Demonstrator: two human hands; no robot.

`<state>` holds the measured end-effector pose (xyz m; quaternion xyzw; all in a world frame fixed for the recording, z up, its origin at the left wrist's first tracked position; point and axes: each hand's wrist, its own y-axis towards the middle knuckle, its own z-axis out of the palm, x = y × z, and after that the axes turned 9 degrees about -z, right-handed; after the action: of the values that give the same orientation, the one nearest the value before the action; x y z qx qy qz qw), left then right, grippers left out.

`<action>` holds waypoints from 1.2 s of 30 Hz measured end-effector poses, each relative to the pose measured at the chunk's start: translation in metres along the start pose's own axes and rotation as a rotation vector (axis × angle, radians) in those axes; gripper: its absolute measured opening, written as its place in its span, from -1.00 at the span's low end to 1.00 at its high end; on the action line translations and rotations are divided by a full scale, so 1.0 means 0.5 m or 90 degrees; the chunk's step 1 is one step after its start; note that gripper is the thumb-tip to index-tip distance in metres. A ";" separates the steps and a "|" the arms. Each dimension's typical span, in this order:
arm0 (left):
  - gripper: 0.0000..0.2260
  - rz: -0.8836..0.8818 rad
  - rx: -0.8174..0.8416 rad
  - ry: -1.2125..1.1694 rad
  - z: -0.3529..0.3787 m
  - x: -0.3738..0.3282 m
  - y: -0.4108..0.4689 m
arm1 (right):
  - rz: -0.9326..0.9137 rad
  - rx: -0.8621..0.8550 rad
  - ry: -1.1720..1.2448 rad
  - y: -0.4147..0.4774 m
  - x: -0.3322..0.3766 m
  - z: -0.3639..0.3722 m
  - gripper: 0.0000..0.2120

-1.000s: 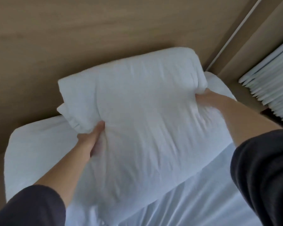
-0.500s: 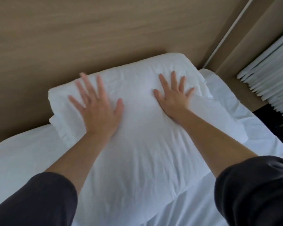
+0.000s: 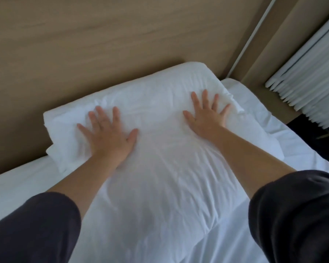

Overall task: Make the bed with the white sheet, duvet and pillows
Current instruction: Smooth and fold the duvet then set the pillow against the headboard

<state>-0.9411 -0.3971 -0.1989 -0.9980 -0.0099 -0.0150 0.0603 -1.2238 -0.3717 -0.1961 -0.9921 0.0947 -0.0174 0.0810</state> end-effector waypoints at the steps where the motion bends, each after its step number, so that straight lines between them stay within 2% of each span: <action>1: -0.30 0.032 -0.027 -0.019 -0.021 -0.024 0.011 | -0.035 -0.029 0.003 0.009 0.016 -0.017 -0.36; 3: -0.37 0.090 -0.084 -0.059 -0.062 -0.084 0.043 | -0.111 -0.084 0.004 0.048 0.057 -0.050 -0.42; 6: -0.41 0.096 -0.120 -0.119 -0.099 -0.162 0.090 | -0.195 -0.116 -0.032 0.116 0.094 -0.076 -0.45; 10: -0.36 0.022 -0.095 -0.087 -0.010 -0.190 0.121 | -0.236 -0.120 -0.048 0.177 0.059 -0.017 -0.40; 13: -0.35 0.028 -0.118 -0.055 0.059 -0.186 0.119 | -0.259 -0.143 -0.069 0.192 0.022 0.042 -0.37; 19: -0.36 0.038 -0.132 -0.027 0.113 -0.184 0.139 | -0.180 -0.120 -0.022 0.228 -0.047 0.115 -0.34; 26: -0.35 0.038 -0.118 -0.029 0.167 -0.193 0.137 | -0.144 -0.112 -0.011 0.228 -0.052 0.170 -0.32; 31: -0.32 0.041 -0.060 -0.030 0.129 -0.163 0.114 | -0.144 -0.036 0.003 0.173 -0.059 0.117 -0.33; 36: -0.25 -0.036 0.030 -0.009 0.057 -0.087 0.027 | -0.116 0.056 -0.023 0.041 -0.109 0.042 -0.35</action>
<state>-0.9833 -0.4080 -0.2303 -0.9957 -0.0391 -0.0093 0.0831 -1.2802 -0.3779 -0.2211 -0.9922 0.0019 -0.0108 0.1239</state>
